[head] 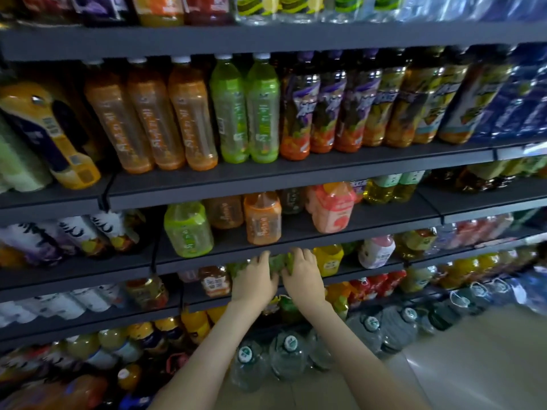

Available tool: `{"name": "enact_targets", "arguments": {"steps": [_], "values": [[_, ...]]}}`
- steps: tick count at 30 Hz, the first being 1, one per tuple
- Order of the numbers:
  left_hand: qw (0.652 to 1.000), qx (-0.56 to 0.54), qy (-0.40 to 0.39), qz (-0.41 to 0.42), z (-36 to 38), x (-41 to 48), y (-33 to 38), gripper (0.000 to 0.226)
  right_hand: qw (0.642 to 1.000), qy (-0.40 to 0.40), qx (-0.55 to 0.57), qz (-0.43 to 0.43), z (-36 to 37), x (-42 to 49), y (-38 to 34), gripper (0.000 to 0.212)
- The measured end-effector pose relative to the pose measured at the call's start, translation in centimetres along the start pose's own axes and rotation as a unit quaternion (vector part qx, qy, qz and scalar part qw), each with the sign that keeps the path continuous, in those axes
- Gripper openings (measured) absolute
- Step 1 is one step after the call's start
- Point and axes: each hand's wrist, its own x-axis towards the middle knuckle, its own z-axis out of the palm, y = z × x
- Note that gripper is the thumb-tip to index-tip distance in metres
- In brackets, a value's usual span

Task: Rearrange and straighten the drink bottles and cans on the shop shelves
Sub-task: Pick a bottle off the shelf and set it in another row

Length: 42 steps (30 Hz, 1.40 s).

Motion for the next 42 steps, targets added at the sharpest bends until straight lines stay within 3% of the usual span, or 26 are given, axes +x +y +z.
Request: {"name": "enact_targets", "arguments": {"steps": [14, 18, 27, 34, 42], "values": [[1.0, -0.005, 0.009, 0.011, 7.7, 2.7, 21.5, 0.048, 0.998, 0.055, 0.011, -0.004, -13.4, 3.2, 20.0, 0.029], [1.0, -0.007, -0.002, 0.026, 8.5, 4.6, 24.5, 0.048, 0.998, 0.06, -0.012, 0.008, -14.7, 5.1, 22.7, 0.02], [0.997, 0.008, -0.051, 0.059, 11.5, 10.0, 27.7, 0.046, 0.996, 0.051, -0.016, 0.068, -17.4, 8.5, 27.4, 0.032], [0.994, 0.023, -0.081, 0.073, 14.4, 12.5, 30.5, 0.039, 0.991, 0.049, -0.016, 0.12, -18.7, 9.6, 32.6, 0.029], [0.995, 0.025, -0.071, 0.066, 18.4, 13.0, 38.8, 0.048, 0.992, 0.054, -0.001, 0.113, -23.2, 10.0, 39.8, 0.036]]}}
